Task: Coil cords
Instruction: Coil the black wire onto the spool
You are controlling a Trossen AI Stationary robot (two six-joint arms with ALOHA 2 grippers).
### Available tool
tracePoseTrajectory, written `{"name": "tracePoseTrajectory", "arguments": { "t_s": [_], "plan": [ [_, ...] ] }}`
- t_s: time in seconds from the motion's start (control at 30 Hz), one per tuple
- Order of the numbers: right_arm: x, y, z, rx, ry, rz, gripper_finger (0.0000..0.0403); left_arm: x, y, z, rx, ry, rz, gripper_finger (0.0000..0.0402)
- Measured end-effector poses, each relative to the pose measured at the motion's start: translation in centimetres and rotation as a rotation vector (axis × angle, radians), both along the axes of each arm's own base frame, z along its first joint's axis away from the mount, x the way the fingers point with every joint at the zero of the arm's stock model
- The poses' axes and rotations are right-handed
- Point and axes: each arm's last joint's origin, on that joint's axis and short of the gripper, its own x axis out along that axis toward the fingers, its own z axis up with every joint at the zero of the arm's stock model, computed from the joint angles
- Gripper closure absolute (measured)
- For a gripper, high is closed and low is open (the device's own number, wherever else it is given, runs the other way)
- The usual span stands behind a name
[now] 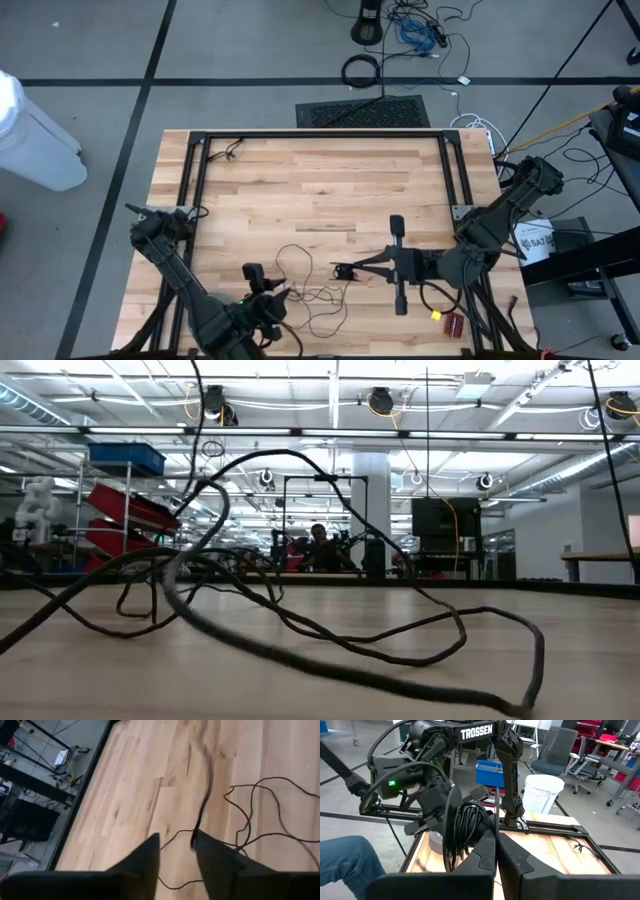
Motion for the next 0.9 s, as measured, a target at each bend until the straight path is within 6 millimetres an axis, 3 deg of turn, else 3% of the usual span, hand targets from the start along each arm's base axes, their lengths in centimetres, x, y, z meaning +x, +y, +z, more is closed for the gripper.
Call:
{"name": "tracePoseTrajectory", "arguments": {
  "t_s": [0.17,0.4,0.73,0.9],
  "plan": [
    [0.0,0.0,-0.1,-0.010,0.013,0.001,0.0403,-0.7,-0.8,0.3,-0.012,-0.047,-0.008,0.0219],
    [-0.1,-0.1,-0.7,-0.008,0.058,-0.008,0.0403,-0.3,-1.3,1.2,-0.006,-0.195,0.000,0.0210],
    [0.1,-0.4,-0.7,-0.010,0.061,-0.022,0.0403,3.5,-1.4,2.4,-0.015,-0.349,-0.040,0.0210],
    [0.2,-0.7,-0.7,-0.024,0.060,-0.028,0.0403,5.2,-0.5,1.0,-0.032,-0.288,-0.082,0.0210]
  ]
}}
